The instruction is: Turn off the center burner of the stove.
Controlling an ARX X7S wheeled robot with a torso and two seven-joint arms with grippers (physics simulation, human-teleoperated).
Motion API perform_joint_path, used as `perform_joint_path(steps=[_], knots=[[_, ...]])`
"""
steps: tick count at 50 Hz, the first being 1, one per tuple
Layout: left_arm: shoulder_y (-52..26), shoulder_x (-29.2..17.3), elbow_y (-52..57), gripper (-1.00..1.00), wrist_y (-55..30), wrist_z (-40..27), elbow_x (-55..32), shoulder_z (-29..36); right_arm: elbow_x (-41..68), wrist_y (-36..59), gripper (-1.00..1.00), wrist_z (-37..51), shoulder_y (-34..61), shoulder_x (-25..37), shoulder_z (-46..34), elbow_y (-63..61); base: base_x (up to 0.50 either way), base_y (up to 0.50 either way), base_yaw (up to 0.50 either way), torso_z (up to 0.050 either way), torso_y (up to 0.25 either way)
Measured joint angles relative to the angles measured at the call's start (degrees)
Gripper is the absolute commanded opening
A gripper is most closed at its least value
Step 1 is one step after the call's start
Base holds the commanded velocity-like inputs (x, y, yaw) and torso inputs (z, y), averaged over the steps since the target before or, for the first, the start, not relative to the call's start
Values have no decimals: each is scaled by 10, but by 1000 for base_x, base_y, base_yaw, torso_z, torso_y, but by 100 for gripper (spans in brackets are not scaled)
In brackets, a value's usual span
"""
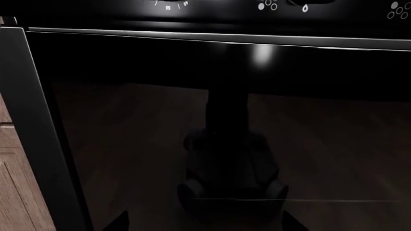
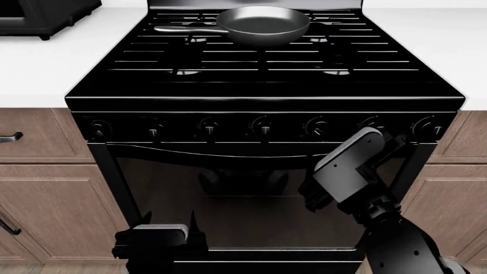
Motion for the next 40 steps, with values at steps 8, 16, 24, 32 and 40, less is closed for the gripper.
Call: perform_joint_path(steps=[8, 16, 24, 32, 40], knots=[[-3, 0, -5, 100, -4, -2, -5, 1, 2, -8, 100, -12, 21, 1, -13, 40, 0, 0, 0, 0, 0], [-6, 0, -10, 100, -8, -5, -11, 1, 2, -14, 100, -23, 45, 1, -25, 73, 0, 0, 0, 0, 0], [-8, -1, -13, 100, -12, -8, -17, 1, 3, -22, 100, -32, 66, 0, -35, 105, 0, 0, 0, 0, 0], [-11, -1, -17, 100, -13, -10, -20, 2, 1, -28, 100, -42, 84, -2, -48, 132, 0, 0, 0, 0, 0], [-14, -2, -23, 100, -14, -13, -23, 2, -2, -30, 100, -50, 100, -4, -60, 153, 0, 0, 0, 0, 0]])
